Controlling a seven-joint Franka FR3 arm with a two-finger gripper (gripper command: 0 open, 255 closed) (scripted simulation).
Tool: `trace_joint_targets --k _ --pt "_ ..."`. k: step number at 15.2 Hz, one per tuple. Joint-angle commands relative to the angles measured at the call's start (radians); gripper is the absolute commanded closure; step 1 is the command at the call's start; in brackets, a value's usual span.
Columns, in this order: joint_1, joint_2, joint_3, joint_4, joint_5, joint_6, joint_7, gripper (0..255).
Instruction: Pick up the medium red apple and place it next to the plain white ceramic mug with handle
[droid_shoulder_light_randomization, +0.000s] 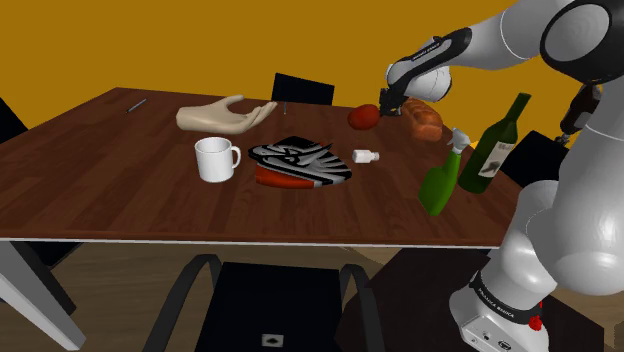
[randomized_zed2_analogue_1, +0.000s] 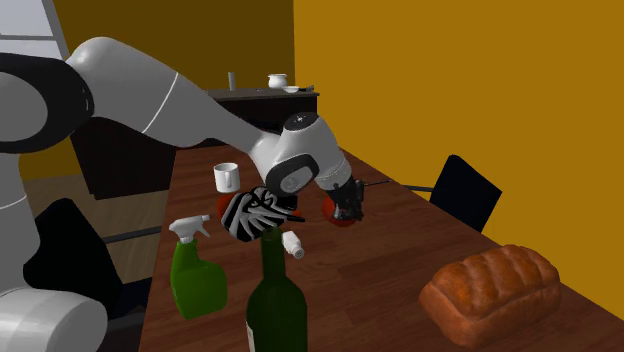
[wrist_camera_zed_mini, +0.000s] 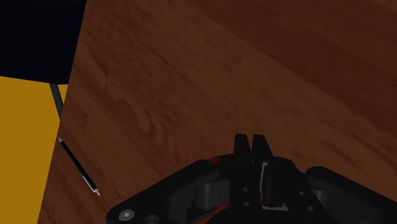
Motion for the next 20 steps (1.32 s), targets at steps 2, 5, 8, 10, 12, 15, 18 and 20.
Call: trace_joint_targets --k 2,5,8,10,12,15,18,20 --pt "0.019 -0.033 -0.025 0.013 -0.072 -0.032 0.052 255" --pt "0.032 -0.063 -0.039 0.031 -0.136 -0.065 0.100 255" --pt "0.038 -0.091 -0.045 0.051 -0.192 -0.101 0.140 255" --pt "0.040 -0.108 -0.045 0.066 -0.224 -0.126 0.164 255" --pt "0.041 -0.124 -0.044 0.083 -0.252 -0.151 0.184 255" --pt "0.040 -0.145 -0.040 0.109 -0.287 -0.190 0.208 255" --pt "0.046 -0.177 -0.019 0.109 -0.355 -0.210 0.276 255" --pt "0.050 -0.212 0.024 0.081 -0.444 -0.210 0.379 255"
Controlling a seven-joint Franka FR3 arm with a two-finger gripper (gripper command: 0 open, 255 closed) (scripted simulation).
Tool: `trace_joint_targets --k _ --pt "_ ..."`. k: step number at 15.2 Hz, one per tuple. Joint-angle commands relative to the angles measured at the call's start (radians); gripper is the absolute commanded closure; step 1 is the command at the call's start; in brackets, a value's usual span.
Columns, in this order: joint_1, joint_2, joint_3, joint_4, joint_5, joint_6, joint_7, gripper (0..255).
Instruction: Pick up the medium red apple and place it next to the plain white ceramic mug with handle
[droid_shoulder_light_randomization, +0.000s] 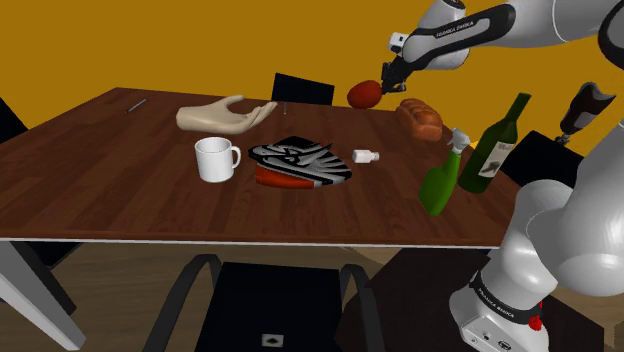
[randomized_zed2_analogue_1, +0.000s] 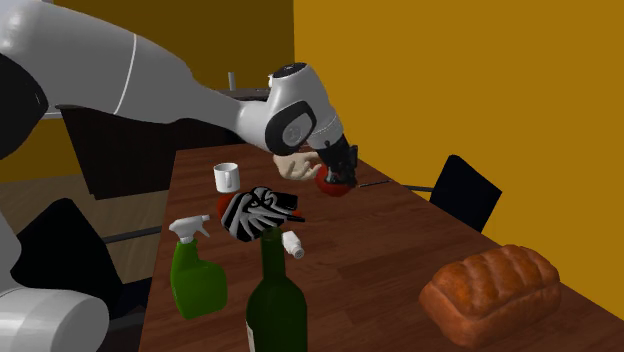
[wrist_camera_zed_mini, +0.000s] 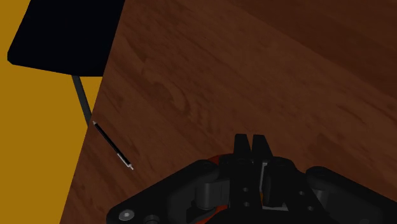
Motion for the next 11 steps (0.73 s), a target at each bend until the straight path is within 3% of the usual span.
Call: trace_joint_targets --k 1,6,11 --pt "0.002 -0.035 0.044 -0.027 -0.091 -0.002 0.105 255" --pt "0.003 -0.080 0.158 -0.068 -0.238 -0.022 0.317 255" --pt "0.018 -0.093 0.261 -0.081 -0.329 -0.056 0.493 255"
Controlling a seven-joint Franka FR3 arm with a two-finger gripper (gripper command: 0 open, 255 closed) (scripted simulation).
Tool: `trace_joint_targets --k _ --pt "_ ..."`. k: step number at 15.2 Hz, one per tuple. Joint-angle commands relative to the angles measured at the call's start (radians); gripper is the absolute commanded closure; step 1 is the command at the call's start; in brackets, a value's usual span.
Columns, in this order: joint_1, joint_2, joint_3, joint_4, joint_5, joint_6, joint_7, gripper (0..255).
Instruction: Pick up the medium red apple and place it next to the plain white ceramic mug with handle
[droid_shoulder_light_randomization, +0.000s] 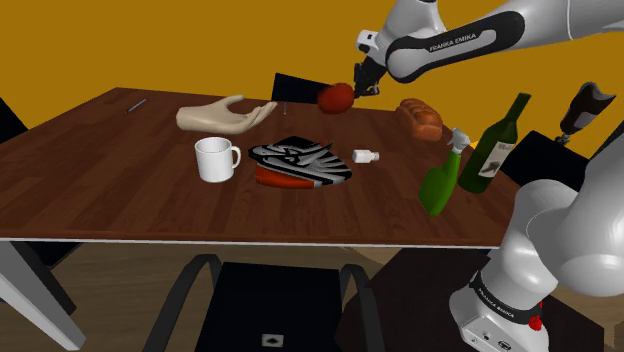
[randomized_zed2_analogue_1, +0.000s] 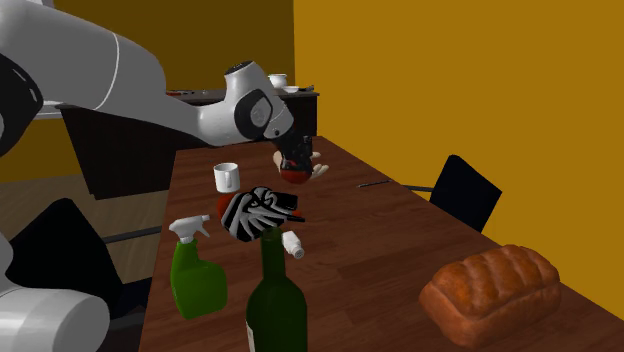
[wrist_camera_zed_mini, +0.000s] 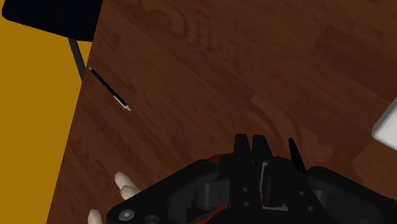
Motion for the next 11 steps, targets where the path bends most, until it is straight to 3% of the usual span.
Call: trace_joint_targets --k 1,11 --pt "0.007 -0.008 0.040 -0.007 -0.038 -0.016 0.073 255" --pt "0.083 0.053 0.199 0.060 -0.113 -0.110 0.342 255"
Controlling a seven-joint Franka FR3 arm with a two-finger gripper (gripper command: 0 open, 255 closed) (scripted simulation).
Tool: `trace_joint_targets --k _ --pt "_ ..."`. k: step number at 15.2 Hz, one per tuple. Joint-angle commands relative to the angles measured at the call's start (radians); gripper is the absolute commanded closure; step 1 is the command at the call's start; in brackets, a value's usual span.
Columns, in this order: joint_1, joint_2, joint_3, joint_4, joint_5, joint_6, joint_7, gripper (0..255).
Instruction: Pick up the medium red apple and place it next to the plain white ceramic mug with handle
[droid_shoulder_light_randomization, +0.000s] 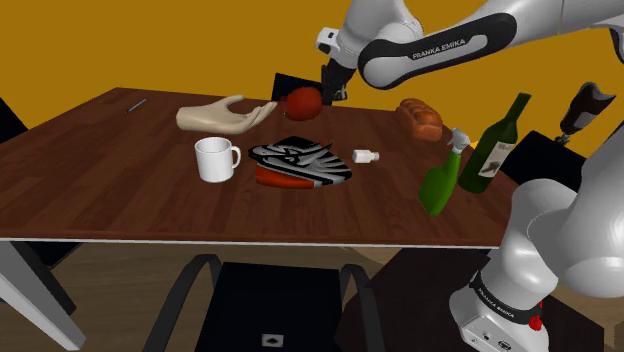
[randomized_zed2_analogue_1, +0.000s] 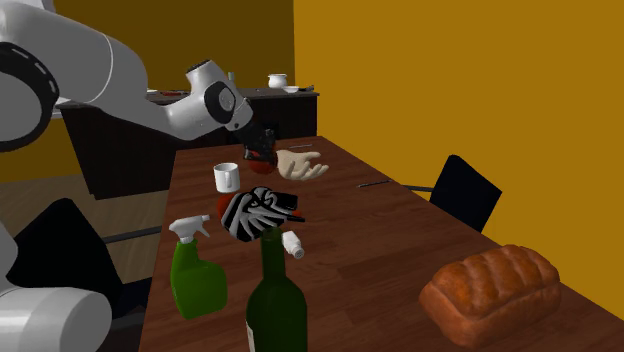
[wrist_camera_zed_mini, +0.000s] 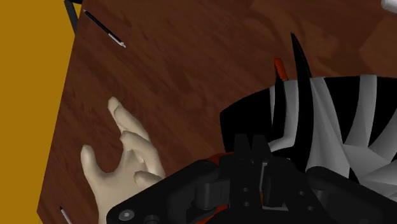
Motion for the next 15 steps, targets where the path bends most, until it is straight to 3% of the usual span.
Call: trace_joint_targets --k 1,15 --pt "0.019 0.022 0.028 0.028 -0.005 -0.024 0.048 255" --pt "0.156 0.260 0.170 0.328 0.007 -0.203 0.280 255"
